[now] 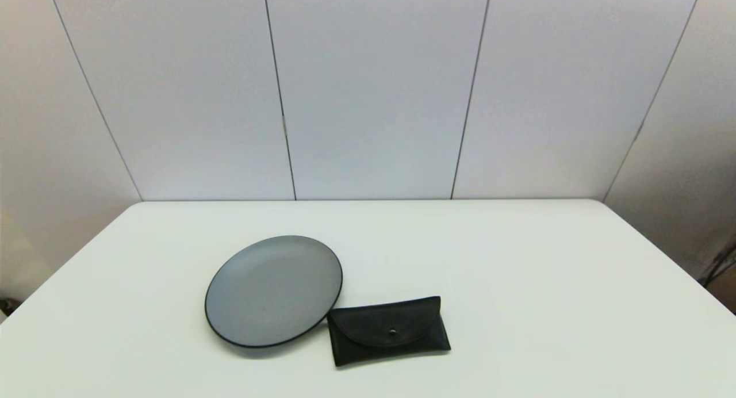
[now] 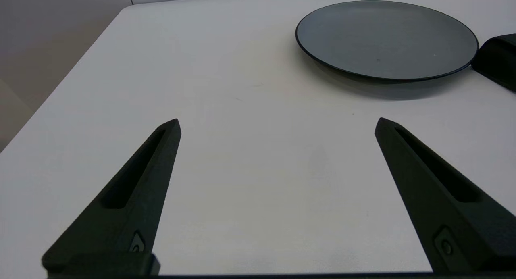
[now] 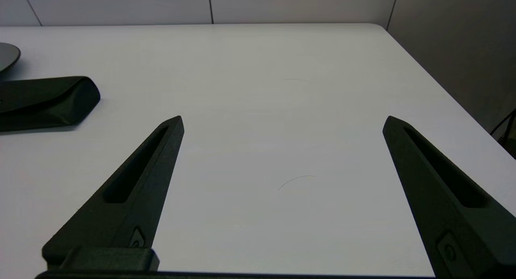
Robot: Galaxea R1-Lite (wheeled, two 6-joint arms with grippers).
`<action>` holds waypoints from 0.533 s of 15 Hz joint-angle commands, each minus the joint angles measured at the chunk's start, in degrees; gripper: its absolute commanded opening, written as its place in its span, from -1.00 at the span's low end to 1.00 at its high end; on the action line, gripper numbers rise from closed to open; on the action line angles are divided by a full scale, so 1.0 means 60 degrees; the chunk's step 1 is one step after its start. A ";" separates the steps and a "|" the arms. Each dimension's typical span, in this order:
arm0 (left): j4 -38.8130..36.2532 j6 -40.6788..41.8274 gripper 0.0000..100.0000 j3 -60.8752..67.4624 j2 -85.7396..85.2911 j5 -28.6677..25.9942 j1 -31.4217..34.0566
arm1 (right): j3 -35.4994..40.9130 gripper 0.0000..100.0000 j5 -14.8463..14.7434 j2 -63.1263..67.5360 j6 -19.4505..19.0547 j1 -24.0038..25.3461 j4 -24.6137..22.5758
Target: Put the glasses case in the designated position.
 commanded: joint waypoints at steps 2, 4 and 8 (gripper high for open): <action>0.0010 0.0004 1.00 -0.0002 -0.0004 0.0000 0.0015 | 0.0000 1.00 0.0002 0.0015 0.0014 0.0011 0.0007; 0.0010 0.0004 1.00 -0.0002 -0.0004 0.0000 0.0029 | 0.0000 1.00 0.0002 0.0015 0.0014 0.0011 -0.0008; 0.0010 0.0004 1.00 -0.0002 -0.0004 0.0000 0.0029 | 0.0000 1.00 0.0002 0.0015 0.0014 0.0011 -0.0008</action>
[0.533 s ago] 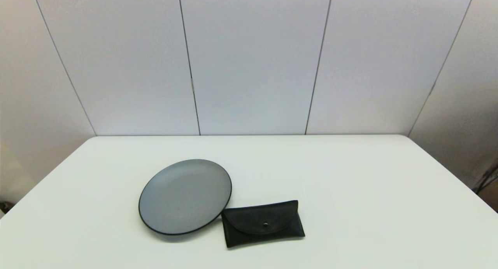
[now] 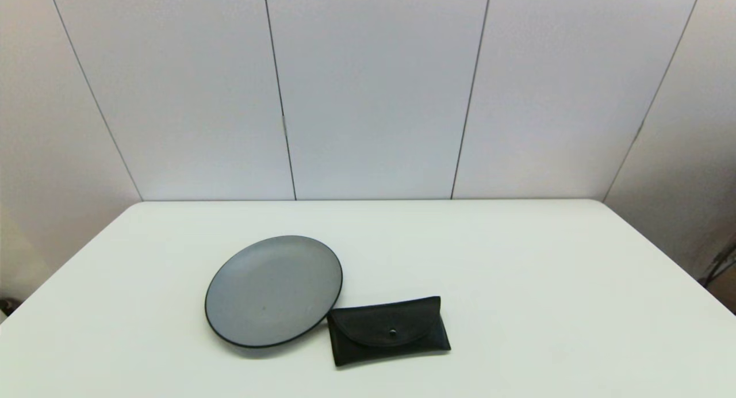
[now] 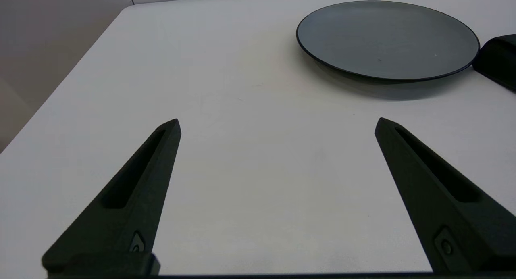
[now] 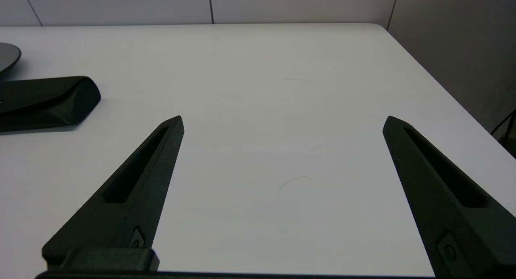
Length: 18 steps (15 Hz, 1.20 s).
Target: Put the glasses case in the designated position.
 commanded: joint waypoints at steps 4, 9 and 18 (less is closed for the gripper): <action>0.0010 0.0004 1.00 -0.0002 -0.0004 -0.0005 -0.0012 | 0.0000 1.00 -0.0002 0.0015 0.0000 0.0007 0.0007; 0.0054 -0.0113 1.00 -0.0017 0.0098 0.0025 0.0003 | -0.0015 1.00 -0.0002 0.0015 0.0000 -0.0008 0.0007; 0.0083 -0.0054 1.00 -0.2756 0.4010 -0.0078 -0.0012 | 0.0000 1.00 -0.0002 0.0015 0.0000 0.0007 0.0007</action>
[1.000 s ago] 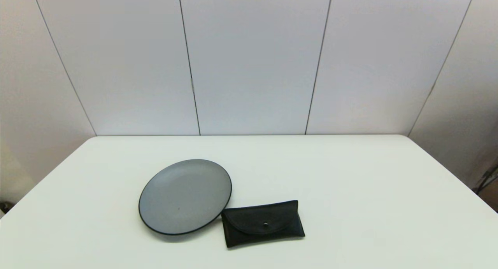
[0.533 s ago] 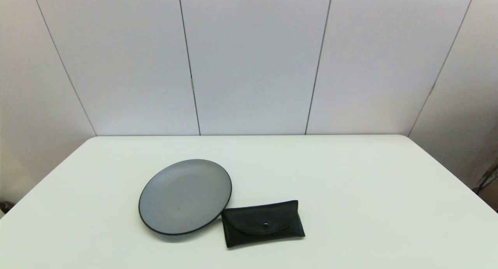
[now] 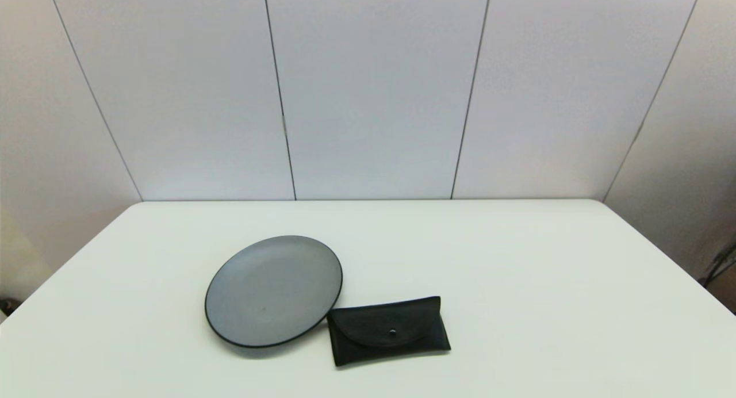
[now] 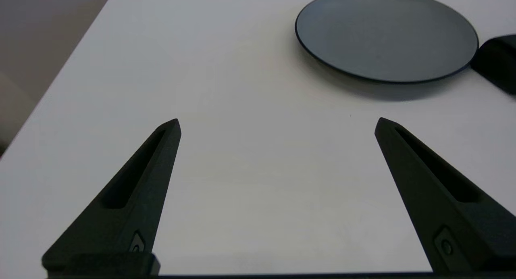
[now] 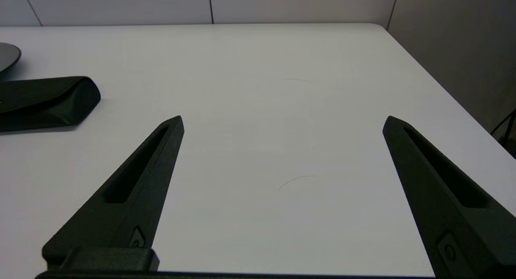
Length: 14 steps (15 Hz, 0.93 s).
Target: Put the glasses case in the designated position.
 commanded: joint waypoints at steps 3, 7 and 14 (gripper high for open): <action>0.1424 0.0026 1.00 -0.3914 0.3579 -0.0115 -0.0022 | 0.0004 1.00 0.0004 0.0015 0.0004 -0.0004 0.0002; 0.4046 0.0319 1.00 -0.6903 0.5088 -0.1316 -0.0125 | 0.0004 1.00 0.0004 0.0015 0.0004 0.0011 -0.0012; 0.4896 0.1901 1.00 -0.9217 0.7622 -0.1404 -0.1678 | 0.0004 1.00 0.0004 0.0015 0.0004 -0.0004 0.0002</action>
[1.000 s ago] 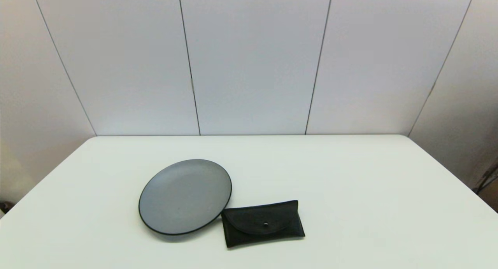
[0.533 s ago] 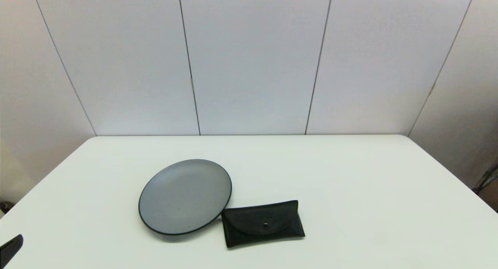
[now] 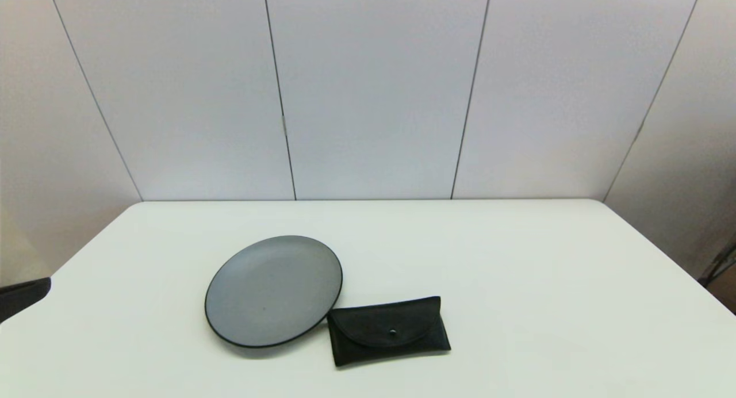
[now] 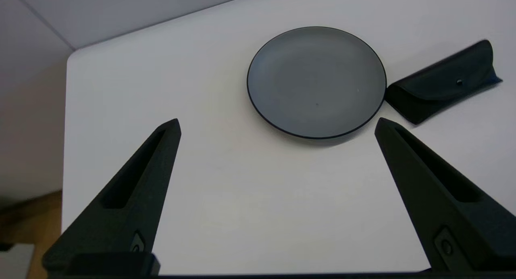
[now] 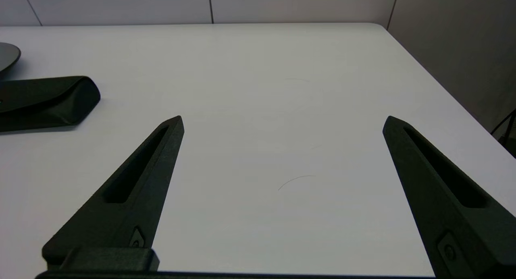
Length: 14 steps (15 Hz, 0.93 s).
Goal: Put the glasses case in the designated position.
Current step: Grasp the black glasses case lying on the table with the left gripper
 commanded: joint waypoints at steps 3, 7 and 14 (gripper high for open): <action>0.1098 0.1442 1.00 -0.1618 0.2345 -0.0045 -0.1676 | 0.0004 1.00 0.0002 0.0015 0.0000 0.0011 -0.0016; 0.1171 0.3082 1.00 -0.2453 0.3355 -0.0939 -0.1764 | 0.0004 1.00 0.0002 0.0015 0.0000 0.0011 -0.0002; 0.4541 0.6188 1.00 -0.4372 0.5230 -0.4469 -0.2130 | -0.0011 1.00 0.0002 0.0015 0.0000 0.0011 -0.0002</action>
